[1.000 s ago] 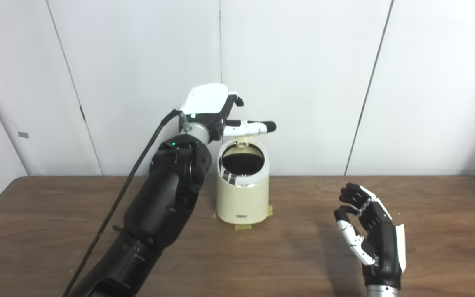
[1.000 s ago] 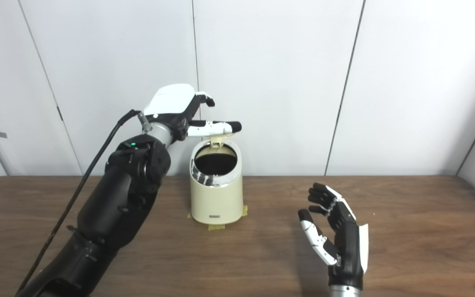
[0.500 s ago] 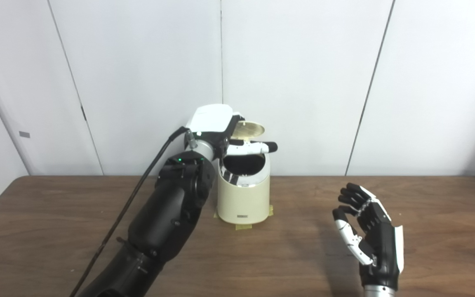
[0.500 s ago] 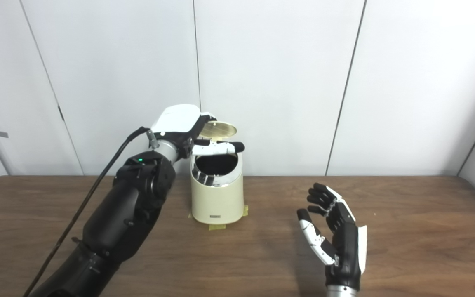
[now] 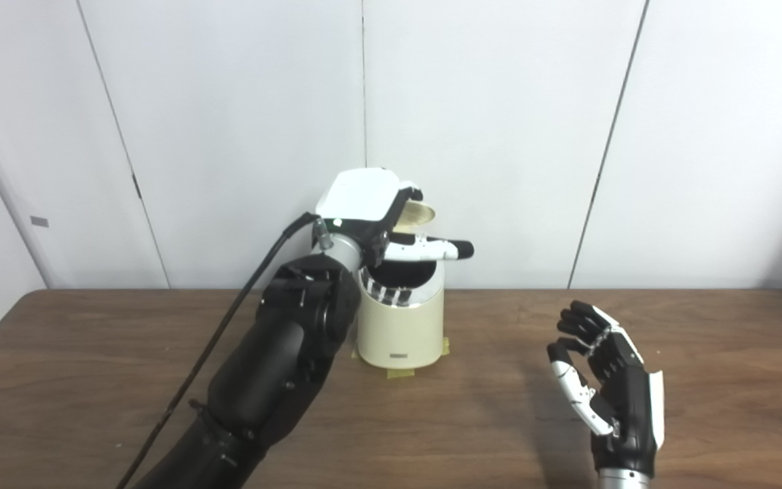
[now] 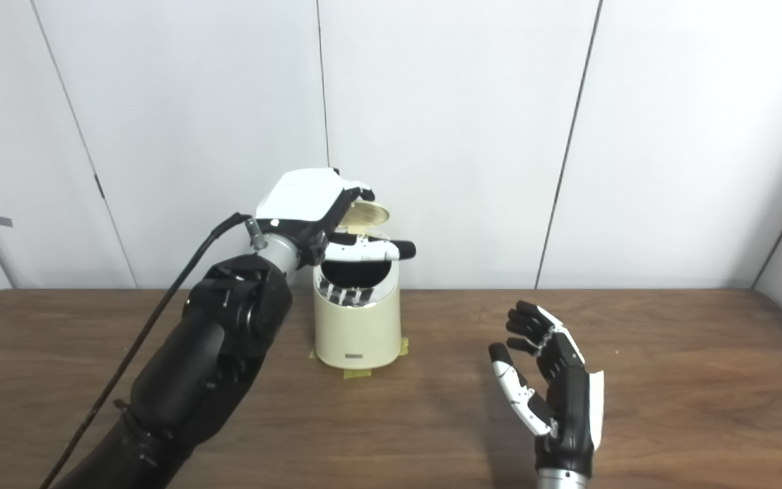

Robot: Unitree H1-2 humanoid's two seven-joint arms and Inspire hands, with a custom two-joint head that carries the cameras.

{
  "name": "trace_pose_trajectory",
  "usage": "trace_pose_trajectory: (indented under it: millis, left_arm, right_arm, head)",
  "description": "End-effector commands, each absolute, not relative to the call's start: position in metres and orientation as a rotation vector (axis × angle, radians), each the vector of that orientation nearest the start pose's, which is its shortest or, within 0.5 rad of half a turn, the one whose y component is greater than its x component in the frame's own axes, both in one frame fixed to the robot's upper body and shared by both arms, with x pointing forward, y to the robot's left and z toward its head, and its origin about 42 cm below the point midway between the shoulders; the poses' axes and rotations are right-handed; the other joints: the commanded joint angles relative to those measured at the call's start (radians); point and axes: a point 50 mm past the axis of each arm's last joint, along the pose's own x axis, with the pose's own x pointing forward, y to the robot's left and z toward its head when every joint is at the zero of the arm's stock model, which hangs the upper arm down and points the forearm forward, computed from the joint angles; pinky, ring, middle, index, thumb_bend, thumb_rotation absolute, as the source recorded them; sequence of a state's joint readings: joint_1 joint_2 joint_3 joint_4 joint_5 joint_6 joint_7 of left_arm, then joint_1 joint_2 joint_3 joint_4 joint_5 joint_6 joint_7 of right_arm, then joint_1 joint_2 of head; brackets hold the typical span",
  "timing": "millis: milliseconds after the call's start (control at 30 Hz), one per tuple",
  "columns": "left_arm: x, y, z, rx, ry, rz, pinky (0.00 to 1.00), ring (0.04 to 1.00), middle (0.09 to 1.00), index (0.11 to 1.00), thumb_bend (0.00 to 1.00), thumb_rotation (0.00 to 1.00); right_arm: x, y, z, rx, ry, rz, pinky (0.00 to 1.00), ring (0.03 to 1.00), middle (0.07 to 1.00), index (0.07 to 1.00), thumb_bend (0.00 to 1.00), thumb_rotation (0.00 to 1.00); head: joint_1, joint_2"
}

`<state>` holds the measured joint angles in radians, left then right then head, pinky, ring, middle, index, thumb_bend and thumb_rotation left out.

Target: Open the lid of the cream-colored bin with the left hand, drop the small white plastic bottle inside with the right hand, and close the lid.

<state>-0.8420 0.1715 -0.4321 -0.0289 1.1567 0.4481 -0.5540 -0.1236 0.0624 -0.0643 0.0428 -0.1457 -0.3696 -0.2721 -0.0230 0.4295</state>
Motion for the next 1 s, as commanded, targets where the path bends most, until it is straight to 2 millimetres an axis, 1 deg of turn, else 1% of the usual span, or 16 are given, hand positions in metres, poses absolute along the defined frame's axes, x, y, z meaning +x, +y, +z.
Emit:
trace_pose_trajectory:
  millis: [0,100,233,333,500,600,667,733,800,900,967]
  left_arm:
    - [0.433,0.093,0.381,1.500,-0.411,-0.102,1.00,0.983,0.878,0.854,0.98,1.00]
    - [0.431,0.092,0.380,1.535,-0.418,-0.098,1.00,0.991,0.882,0.854,0.98,1.00]
    - [0.427,0.091,0.377,1.590,-0.420,-0.087,1.00,0.993,0.881,0.843,1.00,1.00]
    - [0.424,0.090,0.371,1.620,-0.411,-0.083,1.00,0.969,0.853,0.814,1.00,1.00]
    - [0.424,0.092,0.355,1.618,-0.382,-0.089,1.00,0.942,0.810,0.780,1.00,1.00]
    - [0.425,0.093,0.351,1.621,-0.359,-0.104,1.00,0.953,0.814,0.783,1.00,1.00]
    - [0.424,0.093,0.348,1.621,-0.350,-0.115,1.00,0.961,0.822,0.786,1.00,1.00]
    - [0.424,0.093,0.345,1.619,-0.340,-0.128,1.00,0.960,0.823,0.781,1.00,1.00]
    - [0.424,0.094,0.343,1.613,-0.331,-0.137,1.00,0.950,0.813,0.776,1.00,1.00]
    - [0.424,0.095,0.334,1.605,-0.308,-0.151,1.00,0.935,0.801,0.777,1.00,1.00]
    - [0.424,0.096,0.328,1.593,-0.289,-0.160,1.00,0.942,0.805,0.786,1.00,1.00]
  right_arm:
    - [0.323,-0.202,0.164,-0.002,-0.533,-0.279,0.62,0.697,0.708,0.711,0.26,0.29]
    - [0.322,-0.201,0.166,0.000,-0.533,-0.278,0.62,0.695,0.708,0.709,0.26,0.31]
    - [0.322,-0.200,0.167,-0.006,-0.533,-0.278,0.61,0.692,0.706,0.707,0.26,0.31]
    - [0.323,-0.201,0.166,-0.004,-0.537,-0.271,0.61,0.697,0.710,0.710,0.26,0.31]
    - [0.323,-0.201,0.168,-0.003,-0.533,-0.277,0.61,0.693,0.707,0.707,0.26,0.33]
    - [0.323,-0.201,0.168,-0.001,-0.533,-0.277,0.61,0.692,0.705,0.706,0.26,0.32]
    - [0.323,-0.202,0.167,0.000,-0.533,-0.276,0.62,0.697,0.711,0.712,0.26,0.29]
    - [0.323,-0.203,0.167,0.000,-0.530,-0.273,0.62,0.699,0.714,0.714,0.26,0.28]
    - [0.323,-0.203,0.167,-0.001,-0.529,-0.273,0.62,0.699,0.713,0.714,0.26,0.28]
    - [0.323,-0.203,0.167,-0.003,-0.535,-0.274,0.62,0.696,0.711,0.713,0.26,0.29]
    - [0.323,-0.204,0.167,-0.002,-0.534,-0.274,0.62,0.695,0.710,0.713,0.25,0.29]
  head:
    - [-0.002,0.001]
    - [-0.002,0.001]
    - [0.001,0.001]
    - [0.001,0.001]
    - [0.000,0.001]
    - [0.000,0.001]
    - [-0.002,0.005]
    - [-0.002,0.008]
    - [-0.004,0.010]
    - [-0.004,0.012]
    - [-0.004,0.012]
